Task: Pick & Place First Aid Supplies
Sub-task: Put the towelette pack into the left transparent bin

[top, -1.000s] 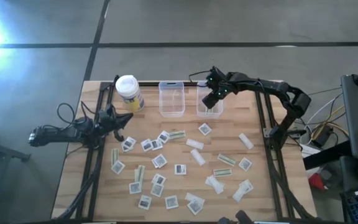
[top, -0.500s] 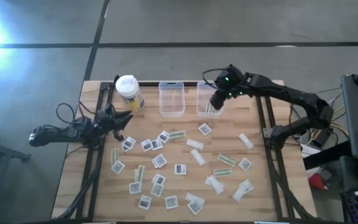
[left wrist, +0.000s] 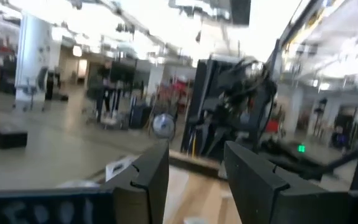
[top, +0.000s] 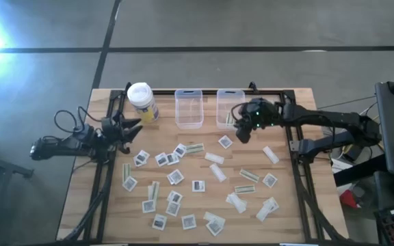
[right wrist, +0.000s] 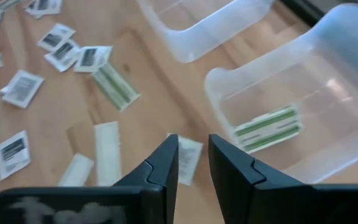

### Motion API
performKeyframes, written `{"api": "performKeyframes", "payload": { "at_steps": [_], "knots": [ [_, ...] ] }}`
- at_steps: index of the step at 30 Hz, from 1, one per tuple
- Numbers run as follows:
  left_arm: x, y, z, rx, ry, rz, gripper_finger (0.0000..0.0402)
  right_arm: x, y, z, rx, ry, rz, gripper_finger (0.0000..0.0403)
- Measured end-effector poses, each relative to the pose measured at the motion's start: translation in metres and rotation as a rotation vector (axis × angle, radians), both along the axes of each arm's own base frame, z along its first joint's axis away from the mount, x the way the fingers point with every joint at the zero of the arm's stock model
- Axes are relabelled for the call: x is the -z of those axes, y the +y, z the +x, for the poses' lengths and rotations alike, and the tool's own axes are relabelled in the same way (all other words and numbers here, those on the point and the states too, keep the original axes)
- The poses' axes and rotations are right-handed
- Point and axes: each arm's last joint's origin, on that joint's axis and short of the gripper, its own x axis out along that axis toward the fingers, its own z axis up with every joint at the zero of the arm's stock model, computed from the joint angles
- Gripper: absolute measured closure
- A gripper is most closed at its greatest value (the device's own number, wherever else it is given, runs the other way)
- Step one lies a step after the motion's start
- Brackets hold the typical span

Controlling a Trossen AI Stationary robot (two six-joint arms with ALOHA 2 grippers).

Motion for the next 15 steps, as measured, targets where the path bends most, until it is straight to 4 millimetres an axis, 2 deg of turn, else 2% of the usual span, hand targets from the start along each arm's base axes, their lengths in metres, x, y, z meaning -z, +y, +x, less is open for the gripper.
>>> {"api": "performKeyframes", "payload": {
  "at_steps": [7,15],
  "knots": [
    [-0.013,0.0,0.007,0.008,0.225,-0.051,0.0252,0.01,0.015,0.002,-0.038,-0.075,0.007,0.0328],
    [-0.032,-0.003,0.021,0.107,0.51,-0.189,0.0252,0.016,0.015,0.004,-0.043,-0.079,0.005,0.0325]
  ]
}}
